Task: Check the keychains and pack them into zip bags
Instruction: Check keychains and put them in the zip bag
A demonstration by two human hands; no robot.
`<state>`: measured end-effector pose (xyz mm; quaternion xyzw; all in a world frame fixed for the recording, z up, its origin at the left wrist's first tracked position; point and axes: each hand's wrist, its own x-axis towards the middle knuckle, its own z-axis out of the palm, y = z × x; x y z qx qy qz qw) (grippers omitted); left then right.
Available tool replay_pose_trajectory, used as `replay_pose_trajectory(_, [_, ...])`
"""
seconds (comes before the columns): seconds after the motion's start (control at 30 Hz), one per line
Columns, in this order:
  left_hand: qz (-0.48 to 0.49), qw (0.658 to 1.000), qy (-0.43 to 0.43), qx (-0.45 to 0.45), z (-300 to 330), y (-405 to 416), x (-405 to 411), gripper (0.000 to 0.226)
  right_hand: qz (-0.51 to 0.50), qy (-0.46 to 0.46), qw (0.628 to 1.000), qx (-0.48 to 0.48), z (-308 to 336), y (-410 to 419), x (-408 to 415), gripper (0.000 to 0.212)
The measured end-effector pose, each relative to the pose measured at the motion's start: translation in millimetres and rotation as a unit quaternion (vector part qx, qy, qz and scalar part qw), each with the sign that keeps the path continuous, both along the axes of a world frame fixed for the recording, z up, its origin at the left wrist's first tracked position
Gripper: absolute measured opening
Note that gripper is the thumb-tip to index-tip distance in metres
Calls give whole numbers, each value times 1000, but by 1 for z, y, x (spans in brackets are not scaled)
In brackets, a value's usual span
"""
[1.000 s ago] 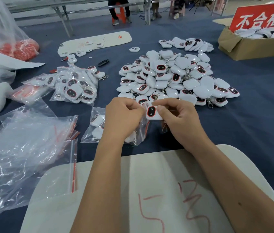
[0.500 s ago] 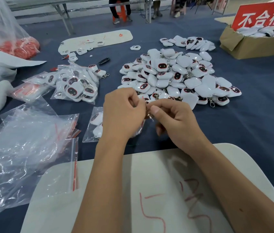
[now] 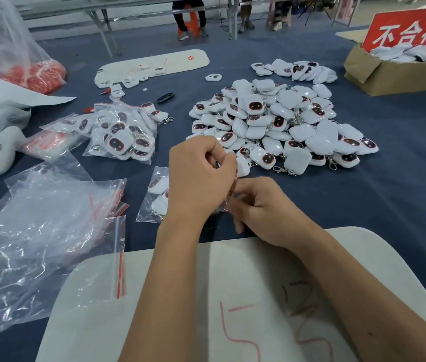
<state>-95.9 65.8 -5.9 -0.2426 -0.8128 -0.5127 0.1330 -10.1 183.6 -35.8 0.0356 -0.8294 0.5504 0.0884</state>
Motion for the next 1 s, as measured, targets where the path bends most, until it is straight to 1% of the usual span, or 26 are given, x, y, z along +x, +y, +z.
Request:
replay_pose_trajectory(0.03, [7,1000,-2,-1,-1,1,0,26,-10,1,1000,-15,-1,-1,0,43])
replay_pose_trajectory(0.07, [15,1000,-6,0,-2,2,0,26,-49,25,998,-30,-1,0,-1,41])
replay_pose_trajectory(0.1, [25,1000,-10,2,-3,3,0,26,-113,65,991,-29,-2,2,-3,36])
replay_pose_trajectory(0.13, [38,999,-13,6,-3,6,1,27,-182,103,978,4,-3,7,-4,27])
replay_pose_trajectory(0.17, [52,999,-14,9,-4,9,3,27,-240,126,960,64,-3,11,-6,20])
replay_pose_trajectory(0.2, [64,998,-14,7,-4,12,5,27,-271,130,943,144,-3,15,-7,17])
replay_pose_trajectory(0.23, [72,997,-14,-3,-5,15,8,27,-267,123,931,216,-4,19,-8,23])
replay_pose_trajectory(0.27, [71,997,-17,-21,-7,18,10,26,-232,98,930,267,-5,21,-10,36])
replay_pose_trajectory(0.33, [59,994,-24,-86,-12,21,13,23,-139,15,937,321,-6,20,-13,57])
replay_pose_trajectory(0.37, [58,991,-30,-119,-13,22,13,21,-109,-16,936,336,-7,17,-14,60])
replay_pose_trajectory(0.4, [60,988,-36,-140,-14,21,13,21,-102,-28,932,346,-8,15,-15,60])
replay_pose_trajectory(0.5, [84,981,-47,-170,-14,19,11,19,-162,-8,919,358,-11,18,-16,52])
replay_pose_trajectory(0.57, [106,977,-46,-181,-14,17,10,16,-176,-5,918,355,-13,21,-16,48])
replay_pose_trajectory(0.6, [118,975,-44,-183,-14,15,9,16,-173,-8,925,339,-13,22,-15,44])
replay_pose_trajectory(0.63, [130,973,-42,-185,-14,13,7,16,-178,2,930,323,-13,22,-16,34])
replay_pose_trajectory(0.67, [140,972,-41,-184,-15,11,5,16,-191,15,935,300,-12,22,-15,17])
replay_pose_trajectory(0.7, [144,973,-43,-175,-15,9,3,15,-206,30,941,268,-10,22,-15,7])
replay_pose_trajectory(0.73, [140,977,-46,-153,-15,7,1,13,-223,41,949,219,-12,23,-15,23])
replay_pose_trajectory(0.77, [126,984,-51,-117,-14,7,0,10,-235,47,962,132,-12,26,-14,32])
replay_pose_trajectory(0.8, [100,991,-56,-69,-13,7,1,10,-235,39,971,17,-10,27,-14,33])
replay_pose_trajectory(0.83, [69,995,-68,-18,-12,8,1,12,-226,22,969,-94,-7,26,-13,29])
replay_pose_trajectory(0.87, [39,995,-92,26,-10,9,2,15,-195,6,962,-192,-4,24,-13,25])
replay_pose_trajectory(0.9, [12,991,-123,56,-9,11,2,17,-162,-6,951,-263,-2,22,-12,21])
replay_pose_trajectory(0.93, [-12,986,-150,73,-8,12,2,15,-136,-12,943,-303,-1,20,-12,18])
replay_pose_trajectory(1.0, [-46,979,-179,82,-9,14,1,6,-115,-10,943,-312,-2,16,-12,14])
